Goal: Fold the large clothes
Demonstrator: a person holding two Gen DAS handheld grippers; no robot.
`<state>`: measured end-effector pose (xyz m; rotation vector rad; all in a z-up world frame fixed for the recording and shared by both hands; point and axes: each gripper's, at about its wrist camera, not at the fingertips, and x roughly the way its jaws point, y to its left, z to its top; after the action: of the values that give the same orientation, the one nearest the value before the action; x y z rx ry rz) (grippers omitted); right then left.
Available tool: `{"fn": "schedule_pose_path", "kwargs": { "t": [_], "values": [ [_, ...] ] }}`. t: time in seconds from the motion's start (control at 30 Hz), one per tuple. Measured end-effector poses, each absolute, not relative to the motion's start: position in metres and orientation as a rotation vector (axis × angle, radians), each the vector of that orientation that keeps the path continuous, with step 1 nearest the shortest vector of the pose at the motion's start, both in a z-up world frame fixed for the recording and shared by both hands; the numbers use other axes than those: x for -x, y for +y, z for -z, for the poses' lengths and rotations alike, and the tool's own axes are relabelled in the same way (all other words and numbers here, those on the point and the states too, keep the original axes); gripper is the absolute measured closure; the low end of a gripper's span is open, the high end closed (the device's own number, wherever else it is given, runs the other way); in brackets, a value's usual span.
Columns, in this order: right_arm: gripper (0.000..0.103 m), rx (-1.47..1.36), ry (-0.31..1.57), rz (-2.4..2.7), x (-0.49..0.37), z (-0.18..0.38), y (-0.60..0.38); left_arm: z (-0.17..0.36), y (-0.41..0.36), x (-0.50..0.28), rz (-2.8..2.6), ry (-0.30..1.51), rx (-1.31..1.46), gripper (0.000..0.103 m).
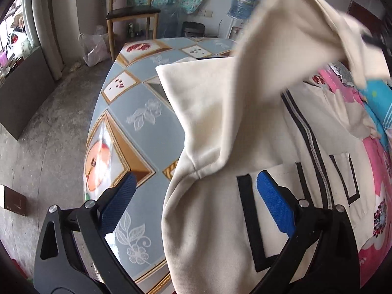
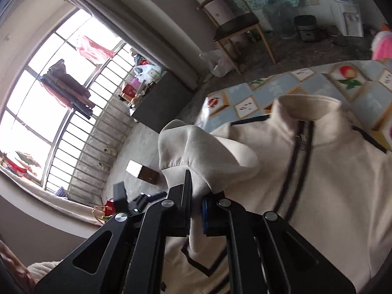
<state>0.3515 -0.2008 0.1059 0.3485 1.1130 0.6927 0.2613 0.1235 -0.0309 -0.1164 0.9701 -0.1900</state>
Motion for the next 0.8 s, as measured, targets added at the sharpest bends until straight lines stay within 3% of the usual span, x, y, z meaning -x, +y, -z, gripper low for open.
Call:
{"fn": "schedule_pose_path", "kwargs": {
  "t": [0.1,0.17,0.3,0.47,0.8],
  "values": [
    [0.094,-0.347,1.187,-0.598,-0.332,-0.064,-0.244,0.031,0.123,-0.269,0.212,0.979,0.111,0.008],
    [0.081,-0.364,1.260,-0.515,-0.325,-0.024,-0.263,0.033,0.116,-0.276,0.193,0.985,0.069,0.008],
    [0.075,-0.472,1.329,-0.430,-0.306,0.030,-0.299,0.039,0.105,-0.283,0.149,0.998,0.010,0.008],
    [0.057,-0.571,1.295,-0.397,-0.284,0.044,-0.321,0.047,0.107,-0.293,0.070,1.037,-0.029,0.008],
    [0.052,-0.775,1.275,-0.361,-0.255,0.053,-0.335,0.051,0.115,-0.292,0.023,1.038,-0.040,0.008]
  ]
}}
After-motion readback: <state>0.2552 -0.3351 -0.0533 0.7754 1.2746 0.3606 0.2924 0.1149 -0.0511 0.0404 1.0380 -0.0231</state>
